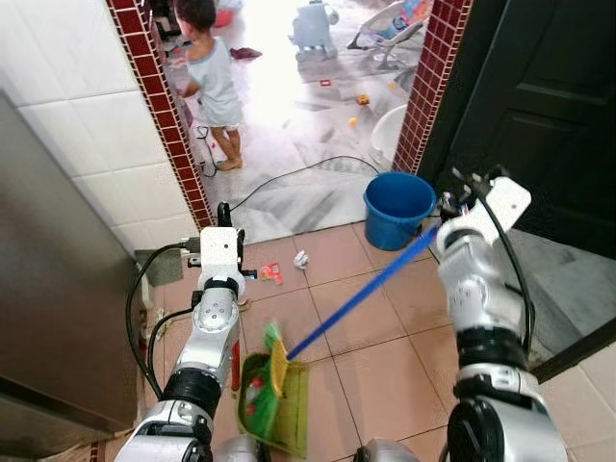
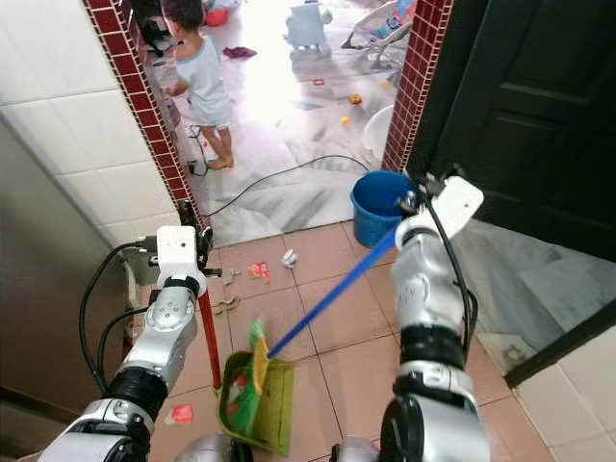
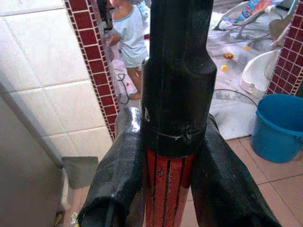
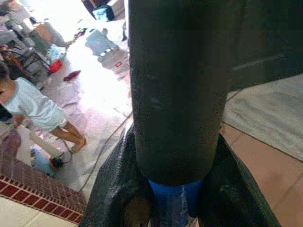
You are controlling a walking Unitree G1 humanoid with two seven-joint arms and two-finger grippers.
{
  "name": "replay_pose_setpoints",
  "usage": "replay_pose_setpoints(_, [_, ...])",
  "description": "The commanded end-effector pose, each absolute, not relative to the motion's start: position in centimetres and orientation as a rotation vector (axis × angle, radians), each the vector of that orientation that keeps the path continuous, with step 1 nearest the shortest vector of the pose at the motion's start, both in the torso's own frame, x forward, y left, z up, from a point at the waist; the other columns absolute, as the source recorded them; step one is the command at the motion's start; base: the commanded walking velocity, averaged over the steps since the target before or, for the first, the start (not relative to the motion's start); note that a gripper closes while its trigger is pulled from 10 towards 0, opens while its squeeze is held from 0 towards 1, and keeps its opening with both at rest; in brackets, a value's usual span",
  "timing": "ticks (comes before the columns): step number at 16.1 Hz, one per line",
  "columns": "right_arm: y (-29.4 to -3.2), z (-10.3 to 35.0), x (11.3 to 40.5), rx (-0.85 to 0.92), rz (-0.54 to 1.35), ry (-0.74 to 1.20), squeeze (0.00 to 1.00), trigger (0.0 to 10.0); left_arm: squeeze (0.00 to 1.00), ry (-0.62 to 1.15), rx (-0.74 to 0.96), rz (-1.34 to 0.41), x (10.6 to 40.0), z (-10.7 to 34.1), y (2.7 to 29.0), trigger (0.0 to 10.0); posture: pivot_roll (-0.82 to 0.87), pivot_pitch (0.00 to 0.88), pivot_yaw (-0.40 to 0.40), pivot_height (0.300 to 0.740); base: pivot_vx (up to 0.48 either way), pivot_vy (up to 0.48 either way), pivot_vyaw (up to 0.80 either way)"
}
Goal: Sweep floor
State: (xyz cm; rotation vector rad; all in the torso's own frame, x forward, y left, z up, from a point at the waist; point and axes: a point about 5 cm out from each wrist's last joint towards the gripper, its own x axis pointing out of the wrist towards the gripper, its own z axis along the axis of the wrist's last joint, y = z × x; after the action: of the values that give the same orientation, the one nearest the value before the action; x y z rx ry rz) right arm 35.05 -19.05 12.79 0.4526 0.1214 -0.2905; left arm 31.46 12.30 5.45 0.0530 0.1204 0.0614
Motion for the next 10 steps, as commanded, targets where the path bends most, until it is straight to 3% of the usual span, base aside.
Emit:
replay_pose_setpoints(1, [-18.9,13.8,35.6,0.510,-0.275,0.099,0.00,10.0,0.00,0.134,0.044,0.056,31.6,5.3,12.1,10.0,-0.12,0.004,0.031,0.740,0.000,0.000,0.00])
replay_pose_setpoints(5, [-18.6,16.6,36.4,0.434,-0.153,-0.006,0.00,10.0,0.00,0.134,0.037,0.059,31.7,5.2,12.1,10.0,-0.12,0.000,0.042,0.740,0.000,0.000,0.00])
replay_pose_setpoints(10, [-19.2,20.1,35.8,0.089,0.040,-0.222,0.00,10.0,0.00,0.121,0.025,0.059,31.9,5.6,13.0,10.0,-0.12,0.000,0.045,0.740,0.000,0.000,0.00])
